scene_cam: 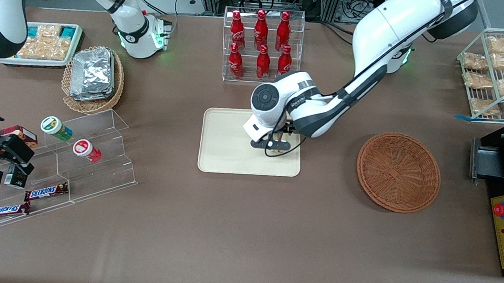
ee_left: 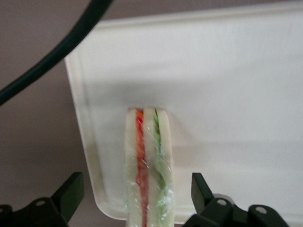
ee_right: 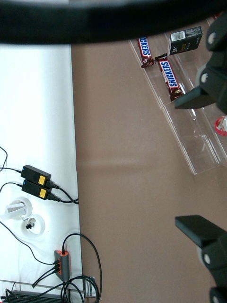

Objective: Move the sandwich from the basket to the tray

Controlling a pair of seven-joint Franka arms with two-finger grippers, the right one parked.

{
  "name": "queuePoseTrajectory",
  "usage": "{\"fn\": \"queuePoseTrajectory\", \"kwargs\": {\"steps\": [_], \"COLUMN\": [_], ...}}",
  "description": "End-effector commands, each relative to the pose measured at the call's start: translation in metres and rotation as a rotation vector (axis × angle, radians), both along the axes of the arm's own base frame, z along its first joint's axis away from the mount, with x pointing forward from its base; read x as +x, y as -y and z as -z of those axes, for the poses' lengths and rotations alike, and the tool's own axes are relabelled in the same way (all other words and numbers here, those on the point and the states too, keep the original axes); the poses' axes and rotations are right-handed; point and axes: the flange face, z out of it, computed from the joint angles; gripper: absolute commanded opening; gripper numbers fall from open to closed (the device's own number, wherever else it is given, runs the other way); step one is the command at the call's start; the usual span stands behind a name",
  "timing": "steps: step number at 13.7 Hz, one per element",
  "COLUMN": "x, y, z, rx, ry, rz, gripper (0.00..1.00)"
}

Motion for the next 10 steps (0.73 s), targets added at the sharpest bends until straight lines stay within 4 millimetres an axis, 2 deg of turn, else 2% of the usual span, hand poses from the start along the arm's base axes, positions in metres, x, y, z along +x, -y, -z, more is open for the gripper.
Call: {"fn": "queuePoseTrajectory", "kwargs": {"steps": [1, 2, 5, 8, 10], "x": [0.052, 0.065, 0.104, 0.129, 0.136], "y": [-0.033, -0.045, -0.103, -0.155, -0.184], "z": [-0.037, -0.051, -0.094, -0.13, -0.147], "rx": [0.012, 0.01, 0.018, 0.033, 0.057], "ry": [0.033, 0.057, 0.125, 0.165, 0.17], "rz": [-0.127, -0.173, -0.298, -0.381, -0.409], "gripper": [1.0, 1.0, 1.0, 1.0, 1.0]}}
